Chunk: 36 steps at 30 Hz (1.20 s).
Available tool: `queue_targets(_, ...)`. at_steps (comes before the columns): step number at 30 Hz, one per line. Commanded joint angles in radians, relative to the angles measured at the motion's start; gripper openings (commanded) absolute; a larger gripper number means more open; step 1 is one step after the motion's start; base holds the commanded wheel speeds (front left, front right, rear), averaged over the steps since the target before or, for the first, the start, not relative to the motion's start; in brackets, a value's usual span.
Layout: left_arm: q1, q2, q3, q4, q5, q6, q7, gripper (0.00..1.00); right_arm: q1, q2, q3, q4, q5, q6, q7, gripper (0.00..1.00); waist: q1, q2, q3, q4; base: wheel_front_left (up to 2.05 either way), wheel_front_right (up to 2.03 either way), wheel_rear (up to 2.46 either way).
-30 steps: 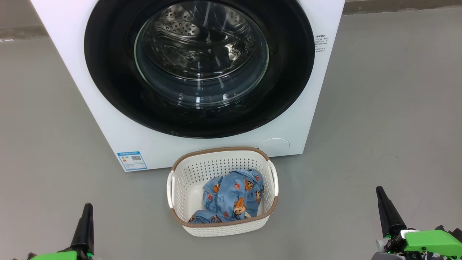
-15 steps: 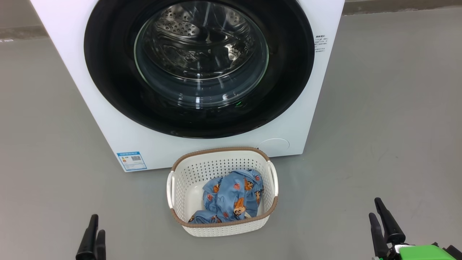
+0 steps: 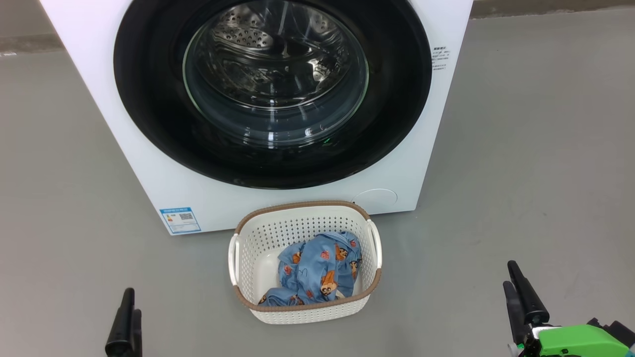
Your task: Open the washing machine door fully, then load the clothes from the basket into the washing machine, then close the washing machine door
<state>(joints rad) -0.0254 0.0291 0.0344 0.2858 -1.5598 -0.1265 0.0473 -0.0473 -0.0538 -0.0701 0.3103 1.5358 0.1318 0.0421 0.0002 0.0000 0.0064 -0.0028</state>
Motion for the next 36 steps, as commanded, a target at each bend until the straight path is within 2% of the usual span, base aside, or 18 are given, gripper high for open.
queue_targets(1,-0.045,0.022,0.005,-0.034,0.013,-0.001,-0.012,1.0,-0.055,-0.017,0.013,-0.029,-0.027,0.0,-0.007,1.0,-0.0002,0.0,0.0,0.0,0.0,0.0,0.0)
queue_targets(18,-0.059,0.048,-0.03,-0.062,0.141,-0.002,-0.062,1.0,-0.096,-0.048,0.072,-0.034,-0.228,0.0,-0.057,1.0,-0.0002,0.0,0.004,-0.001,0.0,0.0,0.0)
queue_targets(36,-0.068,0.087,-0.083,-0.068,0.376,-0.002,-0.112,1.0,-0.129,-0.07,0.124,-0.029,-0.463,-0.001,-0.107,1.0,-0.0002,0.0,0.004,-0.003,0.0,0.0,0.0)
